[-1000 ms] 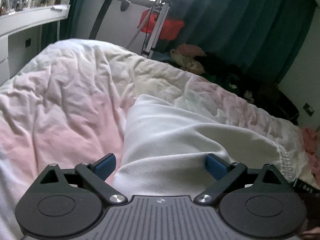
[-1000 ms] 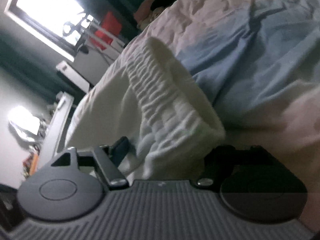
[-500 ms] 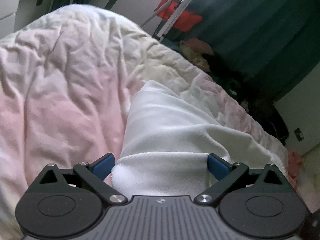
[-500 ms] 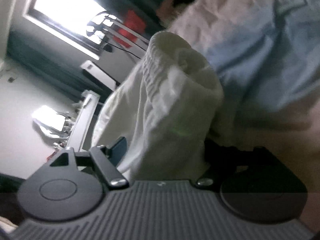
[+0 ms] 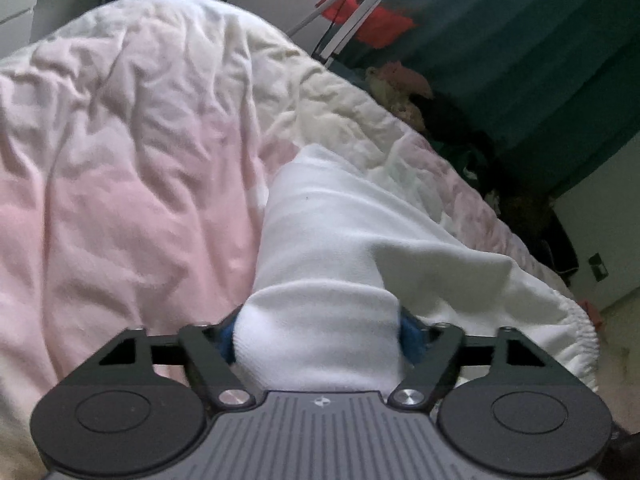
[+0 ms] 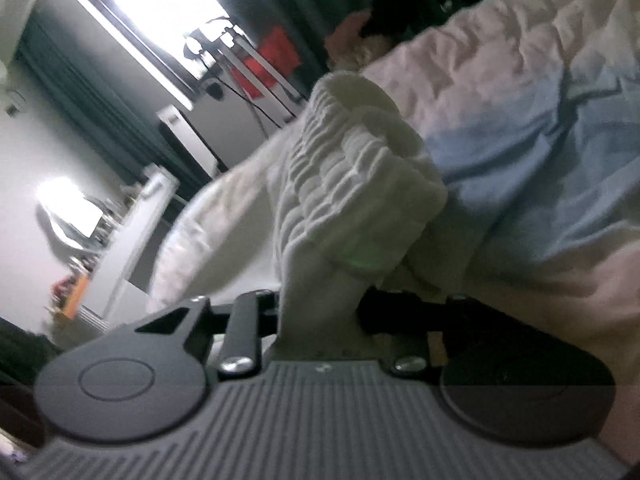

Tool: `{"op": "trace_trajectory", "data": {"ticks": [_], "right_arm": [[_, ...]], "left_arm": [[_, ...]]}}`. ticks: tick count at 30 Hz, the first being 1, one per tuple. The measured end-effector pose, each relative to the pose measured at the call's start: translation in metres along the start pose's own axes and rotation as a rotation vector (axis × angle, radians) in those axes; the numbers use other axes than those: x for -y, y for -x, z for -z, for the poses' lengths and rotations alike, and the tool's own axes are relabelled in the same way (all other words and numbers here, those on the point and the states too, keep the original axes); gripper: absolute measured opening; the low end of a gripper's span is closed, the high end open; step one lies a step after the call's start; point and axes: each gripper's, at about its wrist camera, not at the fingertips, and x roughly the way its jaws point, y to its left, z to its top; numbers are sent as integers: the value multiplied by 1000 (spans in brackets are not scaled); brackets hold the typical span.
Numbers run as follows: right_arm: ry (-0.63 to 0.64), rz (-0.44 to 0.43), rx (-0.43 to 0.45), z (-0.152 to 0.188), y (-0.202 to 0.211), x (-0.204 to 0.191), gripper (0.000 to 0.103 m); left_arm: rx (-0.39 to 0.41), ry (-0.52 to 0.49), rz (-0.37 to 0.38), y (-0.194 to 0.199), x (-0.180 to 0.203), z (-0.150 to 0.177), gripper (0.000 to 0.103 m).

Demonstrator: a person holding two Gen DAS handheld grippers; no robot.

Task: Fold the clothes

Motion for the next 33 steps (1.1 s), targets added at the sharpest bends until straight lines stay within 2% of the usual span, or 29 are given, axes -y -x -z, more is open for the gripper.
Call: {"op": "trace_trajectory", "data": {"ticks": [3, 6, 8, 10, 14, 17, 21, 23, 24, 27, 29, 31, 33], "right_arm": [[-3, -46, 34, -10, 22, -12, 32], [-7, -91, 81, -29, 54, -14, 32], [-28, -110, 119, -51, 70, -12, 32], [-32, -93, 152, -74, 85, -1, 32], [-50, -27, 218, -135, 108, 33, 32], [-36, 69, 291, -191, 121, 59, 32], [-74, 194, 389, -257, 129, 100, 32], [-91, 246, 432, -273, 128, 123, 32], [-103, 270, 450, -279, 125, 135, 32], [-148, 336, 478, -277, 107, 179, 32], [-167, 377, 441, -256, 88, 209, 32], [-237, 410, 389, -225, 69, 236, 32], [-288, 434, 364, -191, 58, 255, 32]], "left_arm": [[18, -22, 55, 19, 13, -7, 49], [11, 11, 155, 36, 38, -20, 43], [12, -25, 192, 39, 72, -28, 41], [9, -70, 209, 33, 111, -34, 39], [-19, -126, 266, -11, 202, -47, 37], [-26, -165, 310, -55, 277, -53, 37], [-40, -179, 368, -122, 367, -50, 37], [-42, -207, 379, -156, 397, -38, 38], [-43, -220, 384, -173, 411, -32, 38], [-90, -256, 369, -223, 423, -4, 39], [-134, -313, 323, -252, 417, 20, 39], [-194, -331, 283, -276, 399, 41, 39], [-201, -377, 290, -282, 380, 56, 43]]}}
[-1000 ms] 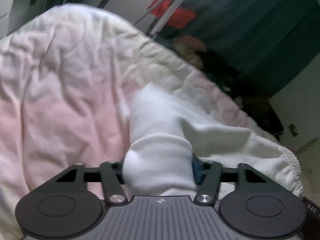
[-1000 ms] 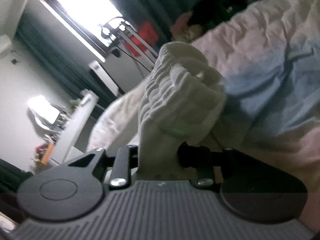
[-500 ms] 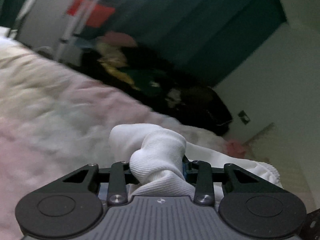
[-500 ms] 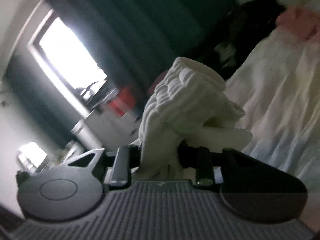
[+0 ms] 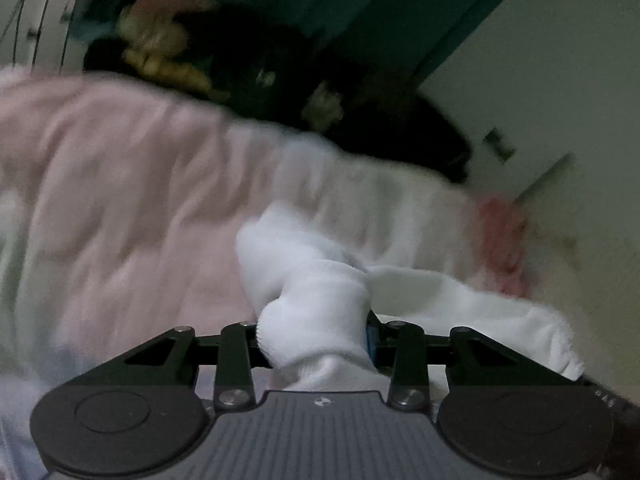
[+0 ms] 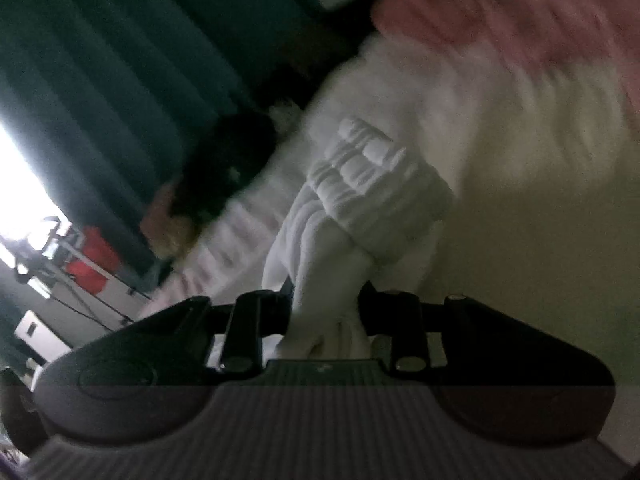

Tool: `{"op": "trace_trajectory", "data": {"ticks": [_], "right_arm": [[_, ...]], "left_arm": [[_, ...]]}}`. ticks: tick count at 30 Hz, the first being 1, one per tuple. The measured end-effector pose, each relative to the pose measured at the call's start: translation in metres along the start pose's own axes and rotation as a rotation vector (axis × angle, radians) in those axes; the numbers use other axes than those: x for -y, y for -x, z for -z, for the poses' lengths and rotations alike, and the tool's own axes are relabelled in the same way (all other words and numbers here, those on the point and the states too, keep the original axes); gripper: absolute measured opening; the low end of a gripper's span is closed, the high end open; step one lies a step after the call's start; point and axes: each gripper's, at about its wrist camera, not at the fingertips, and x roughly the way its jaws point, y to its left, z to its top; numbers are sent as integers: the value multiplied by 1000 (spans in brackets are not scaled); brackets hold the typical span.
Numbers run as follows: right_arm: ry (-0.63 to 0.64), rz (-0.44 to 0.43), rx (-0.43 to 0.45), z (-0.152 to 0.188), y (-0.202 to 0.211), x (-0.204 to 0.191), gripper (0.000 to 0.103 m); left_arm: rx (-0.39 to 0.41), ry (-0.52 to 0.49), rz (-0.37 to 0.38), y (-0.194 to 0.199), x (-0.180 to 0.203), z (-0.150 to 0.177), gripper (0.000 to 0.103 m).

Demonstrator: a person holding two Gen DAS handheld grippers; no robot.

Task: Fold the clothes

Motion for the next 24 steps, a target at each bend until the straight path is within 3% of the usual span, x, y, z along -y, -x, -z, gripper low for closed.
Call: {"op": "trace_trajectory", "data": {"ticks": [4, 10, 13, 18, 24], "right_arm": [[13, 13, 7, 49, 11, 26, 34], [-111, 42, -62, 65, 15, 46, 43], [-107, 89, -100, 59, 32, 34, 43], [-29, 166, -112, 57, 80, 4, 43], [180, 84, -40, 51, 156, -45, 43]], "left_arm": [[18, -128, 6, 7, -10, 31, 50], [60, -198, -47, 22, -9, 49, 69], [55, -212, -81, 43, 2, 51, 77], [58, -268, -133, 93, 23, 49, 82], [99, -327, -143, 167, 53, 49, 93]]}}
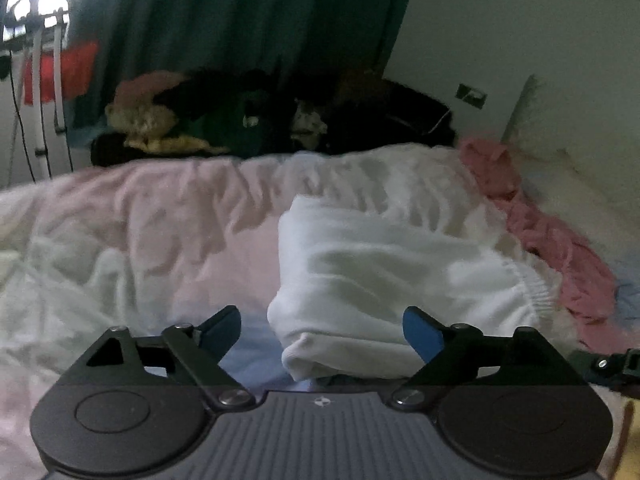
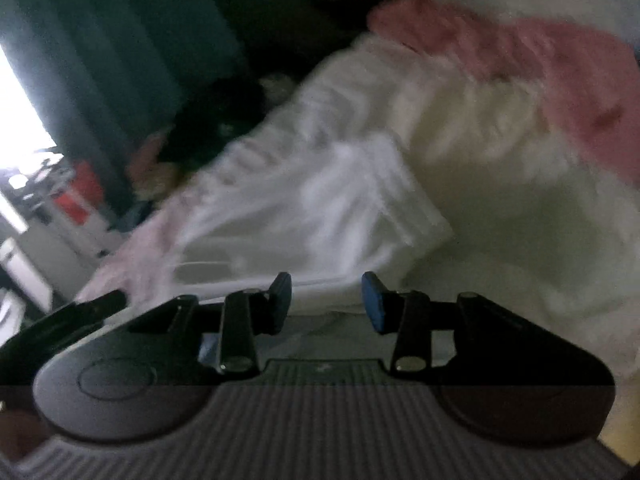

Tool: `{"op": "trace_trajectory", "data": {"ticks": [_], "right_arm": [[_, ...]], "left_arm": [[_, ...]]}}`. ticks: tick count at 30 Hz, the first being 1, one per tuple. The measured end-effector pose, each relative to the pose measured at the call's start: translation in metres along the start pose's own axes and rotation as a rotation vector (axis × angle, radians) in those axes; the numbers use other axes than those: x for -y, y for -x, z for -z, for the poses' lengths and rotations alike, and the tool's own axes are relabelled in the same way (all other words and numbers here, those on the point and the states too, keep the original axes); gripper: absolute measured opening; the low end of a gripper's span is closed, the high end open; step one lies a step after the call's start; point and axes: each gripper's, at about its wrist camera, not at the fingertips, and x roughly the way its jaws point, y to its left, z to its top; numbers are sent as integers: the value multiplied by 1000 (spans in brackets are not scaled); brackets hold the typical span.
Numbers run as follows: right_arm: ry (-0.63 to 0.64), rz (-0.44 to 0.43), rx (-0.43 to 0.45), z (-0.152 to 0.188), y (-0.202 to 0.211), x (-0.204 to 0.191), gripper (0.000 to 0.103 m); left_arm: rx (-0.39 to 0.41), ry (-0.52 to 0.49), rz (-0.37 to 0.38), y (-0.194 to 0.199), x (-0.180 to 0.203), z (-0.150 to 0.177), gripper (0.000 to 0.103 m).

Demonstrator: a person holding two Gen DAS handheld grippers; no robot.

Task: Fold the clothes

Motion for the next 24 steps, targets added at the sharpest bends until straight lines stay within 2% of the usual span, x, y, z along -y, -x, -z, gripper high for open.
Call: {"op": "trace_trajectory", "data": {"ticks": [3, 4, 6, 8, 11, 15, 24], "right_arm": [[60, -28, 54, -1, 42, -25, 44], [84, -28, 73, 0, 54, -33, 51], [123, -31, 116, 4, 78, -48, 94], [171, -32, 169, 11, 101, -59, 101], [239, -30, 199, 21, 126, -74, 101], [264, -42, 226, 39, 147, -84, 101], [297, -41, 300, 85, 157, -99, 101]], "left_arm": [[57, -23, -19, 45, 8, -4, 100], [77, -29, -24, 59, 10, -5, 103], [126, -48, -30, 86, 14, -4, 103], [153, -77, -61, 111, 17, -3, 103], [187, -100, -91, 142, 18, 1, 103], [235, -93, -98, 183, 15, 15, 103], [280, -98, -120, 237, 7, 60, 103]]}}
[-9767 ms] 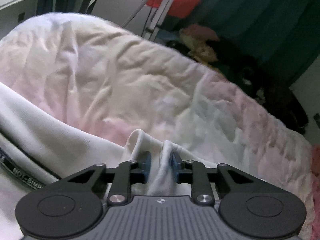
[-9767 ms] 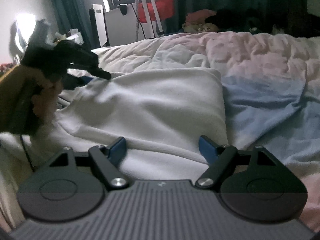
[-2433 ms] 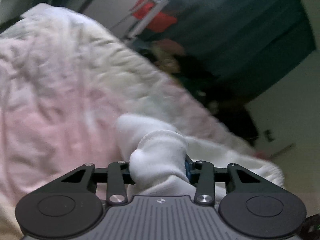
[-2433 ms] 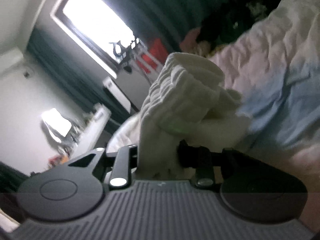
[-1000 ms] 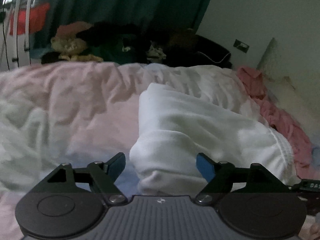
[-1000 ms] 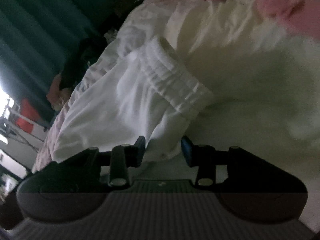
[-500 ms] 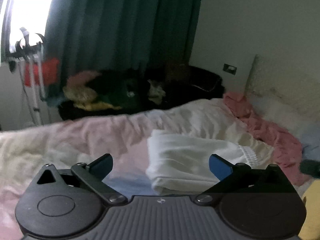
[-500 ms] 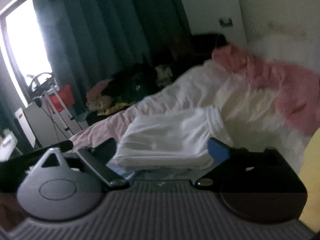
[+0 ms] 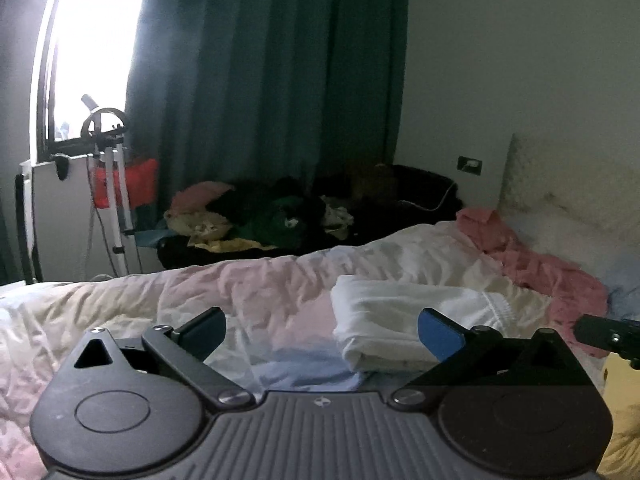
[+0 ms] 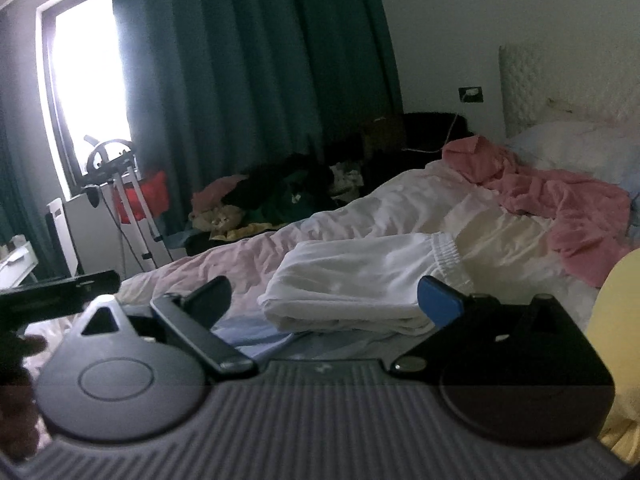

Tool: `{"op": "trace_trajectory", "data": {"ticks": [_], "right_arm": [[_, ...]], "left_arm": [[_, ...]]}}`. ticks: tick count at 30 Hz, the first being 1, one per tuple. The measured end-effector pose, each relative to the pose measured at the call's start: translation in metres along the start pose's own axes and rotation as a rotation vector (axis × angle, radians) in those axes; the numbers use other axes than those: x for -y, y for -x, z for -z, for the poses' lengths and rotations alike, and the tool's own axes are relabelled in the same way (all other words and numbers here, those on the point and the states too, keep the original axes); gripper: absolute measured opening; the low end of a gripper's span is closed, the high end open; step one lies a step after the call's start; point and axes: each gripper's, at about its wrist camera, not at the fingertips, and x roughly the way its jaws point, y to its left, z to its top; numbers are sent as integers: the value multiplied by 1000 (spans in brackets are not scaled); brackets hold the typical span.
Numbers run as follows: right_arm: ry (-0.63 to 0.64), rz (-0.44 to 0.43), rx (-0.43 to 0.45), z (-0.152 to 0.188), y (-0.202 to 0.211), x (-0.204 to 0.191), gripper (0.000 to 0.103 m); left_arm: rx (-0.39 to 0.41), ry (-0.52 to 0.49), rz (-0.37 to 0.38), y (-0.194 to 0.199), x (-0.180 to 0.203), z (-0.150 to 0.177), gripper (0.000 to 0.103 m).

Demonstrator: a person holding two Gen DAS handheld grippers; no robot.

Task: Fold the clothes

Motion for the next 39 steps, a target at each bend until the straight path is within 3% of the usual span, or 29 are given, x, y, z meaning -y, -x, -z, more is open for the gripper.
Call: {"op": "trace_trajectory", "data": {"ticks": [11, 17, 24, 39], "right_arm": [[84, 27, 1, 38, -26, -23, 101], [75, 54, 13, 44, -40, -24, 101], [58, 76, 22, 57, -52, -21, 101], [68, 110, 12, 60, -55, -22, 101]], "left_arm": [[2, -32, 14, -3, -1, 28, 103], [9, -38, 2, -15, 1, 33, 103], [4, -12, 59, -22, 0, 40, 103], [-8, 0, 40, -23, -2, 53, 103]]}}
